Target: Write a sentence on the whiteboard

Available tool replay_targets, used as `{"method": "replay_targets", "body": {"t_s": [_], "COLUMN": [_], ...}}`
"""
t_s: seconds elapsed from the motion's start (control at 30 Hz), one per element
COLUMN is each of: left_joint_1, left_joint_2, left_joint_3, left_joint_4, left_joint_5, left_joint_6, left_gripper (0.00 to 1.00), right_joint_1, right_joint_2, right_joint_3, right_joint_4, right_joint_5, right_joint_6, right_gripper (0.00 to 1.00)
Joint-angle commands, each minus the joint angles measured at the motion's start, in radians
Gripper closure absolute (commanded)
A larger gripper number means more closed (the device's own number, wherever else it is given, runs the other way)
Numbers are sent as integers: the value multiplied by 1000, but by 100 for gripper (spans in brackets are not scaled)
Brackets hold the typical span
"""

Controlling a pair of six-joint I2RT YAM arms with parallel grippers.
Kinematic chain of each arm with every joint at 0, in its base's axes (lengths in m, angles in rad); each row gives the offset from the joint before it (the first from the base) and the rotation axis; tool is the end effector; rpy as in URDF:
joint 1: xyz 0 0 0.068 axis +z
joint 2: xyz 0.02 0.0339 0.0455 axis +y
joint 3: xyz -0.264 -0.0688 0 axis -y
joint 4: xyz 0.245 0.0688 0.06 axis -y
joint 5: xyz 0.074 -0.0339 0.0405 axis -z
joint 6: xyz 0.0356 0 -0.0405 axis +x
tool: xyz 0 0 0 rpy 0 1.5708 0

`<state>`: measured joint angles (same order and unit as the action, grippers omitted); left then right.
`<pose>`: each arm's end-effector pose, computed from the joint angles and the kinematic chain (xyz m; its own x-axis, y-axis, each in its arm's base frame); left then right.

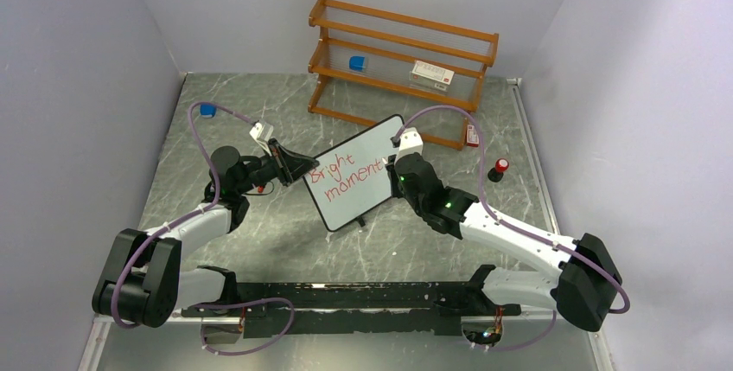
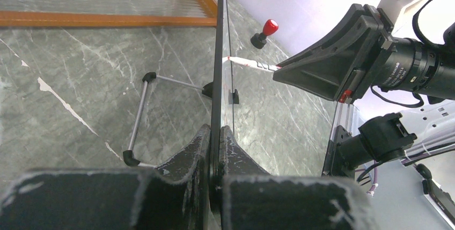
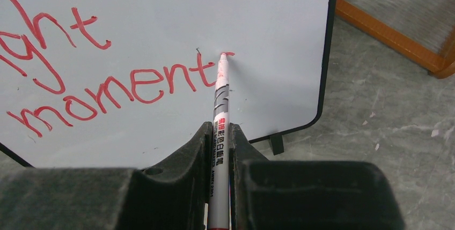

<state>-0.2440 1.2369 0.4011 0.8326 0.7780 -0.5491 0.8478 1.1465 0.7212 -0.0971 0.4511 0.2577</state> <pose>0.2284 -0.0826 0.2211 -0.4479 -0.2716 -0.8518 0.7261 0.4454 -0.5238 0.1778 0.1780 0.2548 -0.4275 -0.1378 -0.8934 -0.3267 0.9451 0.0105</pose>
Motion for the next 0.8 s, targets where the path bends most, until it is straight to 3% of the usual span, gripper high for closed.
{"method": "replay_targets", "body": {"t_s": [0.0,0.5,0.77], "left_joint_1": [-9,-9,-9], "left_joint_2": [8,10,6], "left_joint_3": [18,19,18], "left_joint_4": [-27,-30,-30], "left_joint_5": [12,12,12], "left_joint_6": [40,41,40], "left_gripper": [95,95,95], "right_joint_1": [-6,-5,-4], "right_joint_2": [-6,0,12], "right_joint_3": [-13,-24,-22], "right_joint_4": [-31,-71,-90], "right_joint_5": [-38,60,5], "right_joint_6": [14,41,37], "right_gripper": [100,100,100]}}
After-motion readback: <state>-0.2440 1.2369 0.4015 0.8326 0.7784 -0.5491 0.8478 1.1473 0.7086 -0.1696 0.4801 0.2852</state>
